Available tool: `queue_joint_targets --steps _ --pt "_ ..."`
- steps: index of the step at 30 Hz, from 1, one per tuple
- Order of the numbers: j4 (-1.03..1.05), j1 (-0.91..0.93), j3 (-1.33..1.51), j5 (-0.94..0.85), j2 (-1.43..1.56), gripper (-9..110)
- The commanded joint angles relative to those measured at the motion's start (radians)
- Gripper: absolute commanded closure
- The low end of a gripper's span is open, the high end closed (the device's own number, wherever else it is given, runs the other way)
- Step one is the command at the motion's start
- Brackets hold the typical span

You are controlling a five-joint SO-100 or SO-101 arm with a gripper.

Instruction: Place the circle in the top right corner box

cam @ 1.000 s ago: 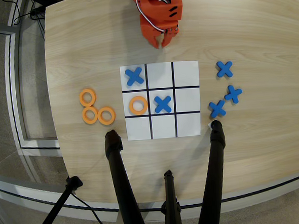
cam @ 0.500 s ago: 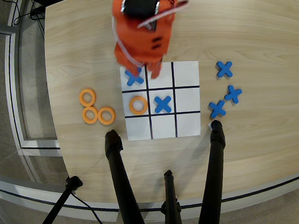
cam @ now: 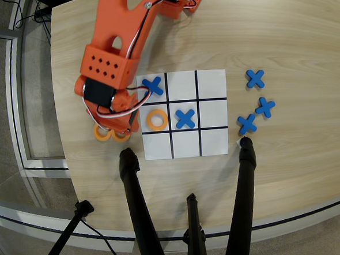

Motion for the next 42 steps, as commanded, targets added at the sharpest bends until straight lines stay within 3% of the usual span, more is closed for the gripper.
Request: queue_joint_targets --steps 1,9,25,42 --pt "-0.015 0.023 -0.067 -0.006 -0.043 83" --pt "-0.049 -0.005 -0.078 0.014 -0.135 84" --pt "-0.044 -0.054 -0.365 0.081 -0.388 84" --pt "-0.046 -0.048 -0.365 0.081 -0.462 87"
